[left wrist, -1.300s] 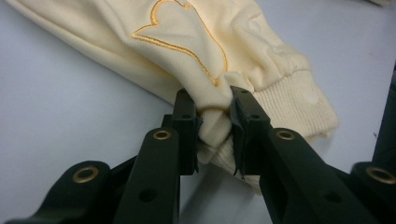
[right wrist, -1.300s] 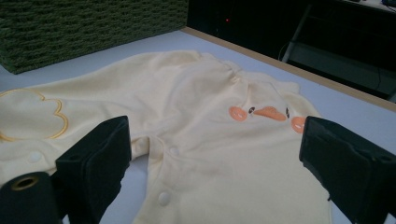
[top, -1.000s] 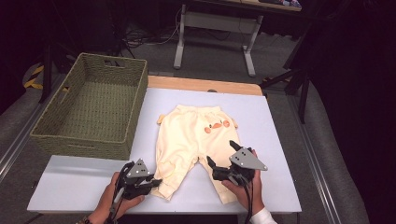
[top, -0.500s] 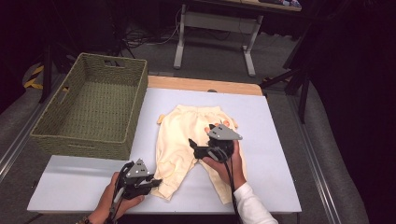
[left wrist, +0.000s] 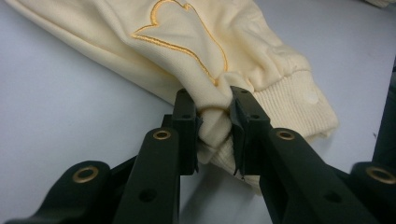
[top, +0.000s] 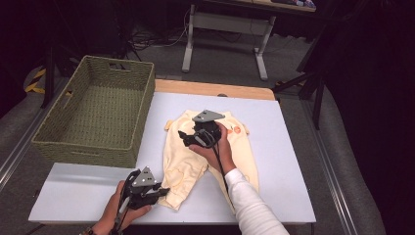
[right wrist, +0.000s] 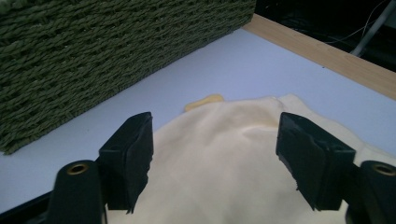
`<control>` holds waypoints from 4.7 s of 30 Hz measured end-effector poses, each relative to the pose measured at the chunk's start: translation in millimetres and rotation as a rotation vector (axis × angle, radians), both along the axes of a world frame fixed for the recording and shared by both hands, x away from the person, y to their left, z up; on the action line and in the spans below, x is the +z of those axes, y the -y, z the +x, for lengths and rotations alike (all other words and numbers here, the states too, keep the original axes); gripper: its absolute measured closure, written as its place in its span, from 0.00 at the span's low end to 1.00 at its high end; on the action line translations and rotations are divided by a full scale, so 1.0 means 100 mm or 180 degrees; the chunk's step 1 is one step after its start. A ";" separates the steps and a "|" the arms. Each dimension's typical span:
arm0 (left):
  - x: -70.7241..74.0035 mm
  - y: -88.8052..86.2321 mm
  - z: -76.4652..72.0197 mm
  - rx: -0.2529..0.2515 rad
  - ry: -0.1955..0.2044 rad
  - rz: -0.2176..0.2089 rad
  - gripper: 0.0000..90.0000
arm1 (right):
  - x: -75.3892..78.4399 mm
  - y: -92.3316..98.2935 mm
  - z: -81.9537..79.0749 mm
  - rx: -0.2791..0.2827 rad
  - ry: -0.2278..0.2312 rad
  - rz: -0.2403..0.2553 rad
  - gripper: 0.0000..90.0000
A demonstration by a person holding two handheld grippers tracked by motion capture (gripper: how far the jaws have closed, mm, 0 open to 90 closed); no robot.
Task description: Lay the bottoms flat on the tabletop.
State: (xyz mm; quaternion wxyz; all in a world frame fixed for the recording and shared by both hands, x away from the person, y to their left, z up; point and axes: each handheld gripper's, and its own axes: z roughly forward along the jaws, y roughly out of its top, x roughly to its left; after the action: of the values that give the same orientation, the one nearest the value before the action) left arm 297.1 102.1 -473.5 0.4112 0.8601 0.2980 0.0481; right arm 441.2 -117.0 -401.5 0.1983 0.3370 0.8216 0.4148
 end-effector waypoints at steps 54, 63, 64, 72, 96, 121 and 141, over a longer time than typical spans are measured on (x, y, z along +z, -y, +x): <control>0.00 -0.02 0.02 -0.0038 -0.0018 -0.0033 0.83 | -0.51 -0.69 0.69 -0.0398 -0.0589 -0.0549 0.92; 0.03 -0.11 0.03 0.0035 0.0033 0.0013 0.84 | -0.38 -0.64 0.68 -0.0381 -0.0520 -0.0296 0.93; 0.03 -0.13 0.02 0.0039 0.0036 0.0016 0.84 | -0.38 -0.64 0.68 -0.0384 -0.0508 -0.0290 0.93; 0.09 -0.31 -0.01 0.0115 0.0084 0.0008 0.85 | -0.22 -0.68 0.65 -0.0327 -0.0462 -0.0083 0.93; 0.23 -0.63 -0.13 0.0230 0.0174 -0.0297 0.85 | -0.08 -0.86 0.62 -0.0213 -0.0379 0.0045 0.92; 0.68 0.40 0.01 -0.0438 0.0454 -0.0763 0.85 | 0.30 0.18 0.49 -0.0453 -0.0176 0.0170 0.92; 0.49 1.46 0.20 -0.0646 0.0292 -0.0643 0.80 | -0.03 1.26 0.49 -0.0828 -0.0280 0.0215 0.96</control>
State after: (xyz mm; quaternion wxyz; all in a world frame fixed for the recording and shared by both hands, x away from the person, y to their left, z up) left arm 317.1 -43.7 -425.0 0.5116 0.8370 0.1938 0.0153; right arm 490.0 -242.7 -404.0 0.2027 0.4650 0.7645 0.3978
